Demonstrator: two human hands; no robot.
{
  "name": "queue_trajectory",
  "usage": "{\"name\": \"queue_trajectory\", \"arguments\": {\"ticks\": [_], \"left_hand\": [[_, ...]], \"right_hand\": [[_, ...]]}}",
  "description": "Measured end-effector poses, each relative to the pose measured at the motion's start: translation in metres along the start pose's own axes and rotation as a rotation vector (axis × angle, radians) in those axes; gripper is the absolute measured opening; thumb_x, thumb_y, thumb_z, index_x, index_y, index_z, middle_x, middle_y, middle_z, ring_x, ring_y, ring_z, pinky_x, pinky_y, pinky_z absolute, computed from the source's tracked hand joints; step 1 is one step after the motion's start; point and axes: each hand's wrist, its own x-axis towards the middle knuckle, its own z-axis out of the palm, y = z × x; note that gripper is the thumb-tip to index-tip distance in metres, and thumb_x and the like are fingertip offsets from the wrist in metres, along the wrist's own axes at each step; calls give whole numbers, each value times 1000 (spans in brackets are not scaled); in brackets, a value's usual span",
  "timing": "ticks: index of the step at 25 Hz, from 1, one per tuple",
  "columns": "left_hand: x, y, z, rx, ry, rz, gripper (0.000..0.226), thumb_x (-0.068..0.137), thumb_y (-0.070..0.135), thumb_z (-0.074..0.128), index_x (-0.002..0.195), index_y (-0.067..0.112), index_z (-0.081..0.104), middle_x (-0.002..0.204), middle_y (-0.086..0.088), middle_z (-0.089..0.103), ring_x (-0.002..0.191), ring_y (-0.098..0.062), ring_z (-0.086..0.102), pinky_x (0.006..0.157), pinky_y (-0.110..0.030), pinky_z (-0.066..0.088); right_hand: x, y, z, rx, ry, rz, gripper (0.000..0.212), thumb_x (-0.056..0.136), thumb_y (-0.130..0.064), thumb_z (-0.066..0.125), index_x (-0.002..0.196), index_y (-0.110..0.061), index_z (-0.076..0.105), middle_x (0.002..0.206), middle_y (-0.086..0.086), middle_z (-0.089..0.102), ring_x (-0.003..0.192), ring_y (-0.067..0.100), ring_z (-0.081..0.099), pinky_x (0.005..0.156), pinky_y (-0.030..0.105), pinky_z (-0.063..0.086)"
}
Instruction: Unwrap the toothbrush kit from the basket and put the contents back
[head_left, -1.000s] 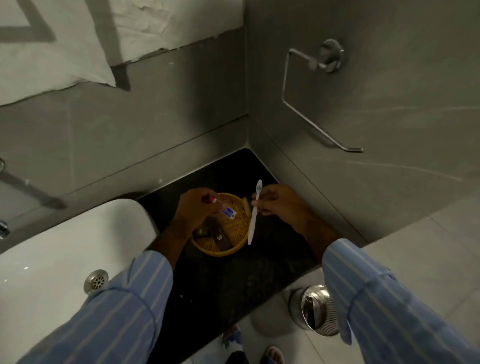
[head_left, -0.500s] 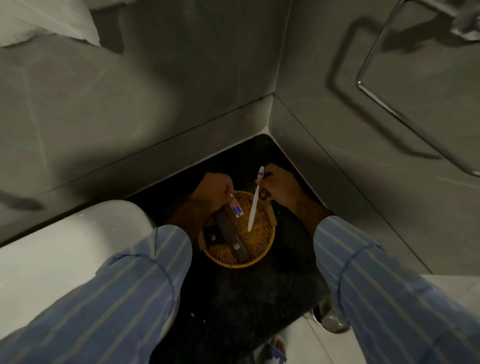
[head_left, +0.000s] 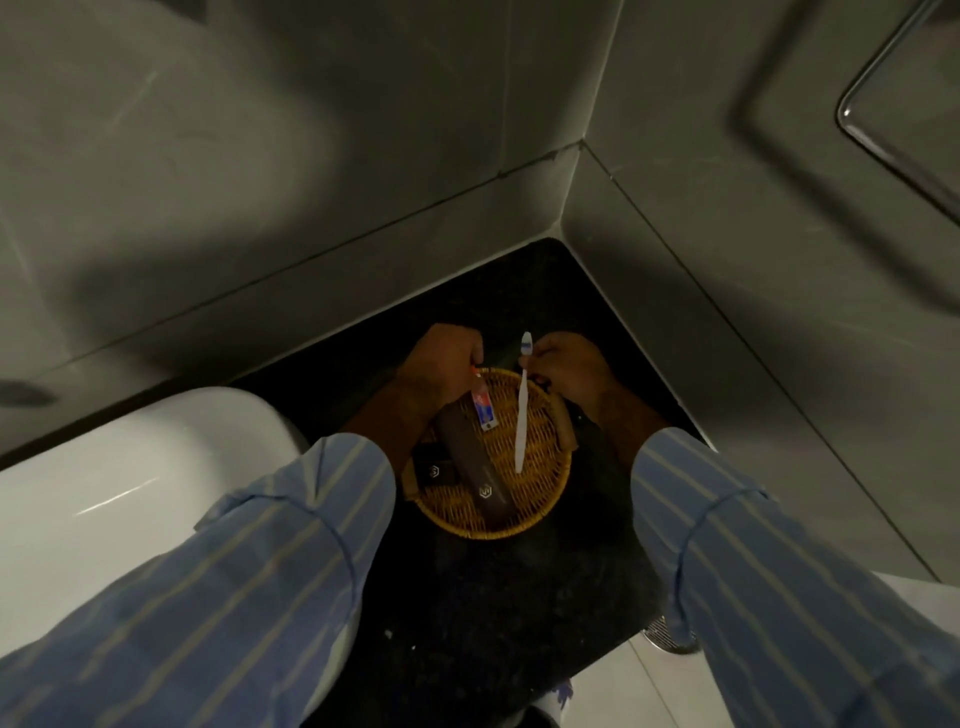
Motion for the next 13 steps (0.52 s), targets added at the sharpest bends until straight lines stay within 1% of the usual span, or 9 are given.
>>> {"name": "queue_trajectory", "arguments": {"ticks": [3,5,7,8,9,11,13], "left_hand": [[1,-1,2,4,4,-5,42,75,15,83,113,9,67,114,-13,69,103,-26,66,91,-41,56],[0,-1,3,37,11,1,45,76,18,82,117,11,66,118,-12,68,106,-26,65,94,-43,55],[-3,1,6,99,53,20,49,77,24,81,122,15,63,123,-10,64,112,-26,61,98,-46,51],[-7,2,8,132,90,35,49,78,28,79,123,18,62,124,-8,63,115,-26,58,100,-47,49],[-11,4,11,155,134,56,47,80,31,77,122,20,62,124,-7,63,117,-26,56,101,-48,47],[-27,10,18,160,212,89,42,83,36,72,121,21,62,123,-6,63,118,-26,53,102,-47,43],[-43,16,23,153,239,91,39,86,39,67,121,21,61,124,-5,61,120,-25,51,104,-47,42]], "right_hand": [[1,6,2,29,4,-15,18,85,-22,72,100,-13,71,97,7,72,90,21,71,76,33,58],[-2,7,0,68,4,-29,27,82,-26,74,107,-16,68,102,5,72,95,21,71,81,36,59],[-8,10,-6,129,-9,-37,46,79,-32,77,121,-18,62,110,4,70,101,21,69,86,37,58],[-18,7,-11,146,2,-28,56,78,-34,78,128,-19,57,113,4,69,104,20,67,88,38,57],[-23,7,-16,167,29,-49,62,78,-35,78,133,-19,53,113,4,68,106,20,66,88,37,56],[-43,-6,-33,164,111,-144,60,82,-33,75,135,-19,52,111,4,69,107,19,65,89,36,55],[-75,-24,-50,145,194,-281,51,85,-30,73,132,-19,56,109,3,70,104,16,67,92,36,56]]}}
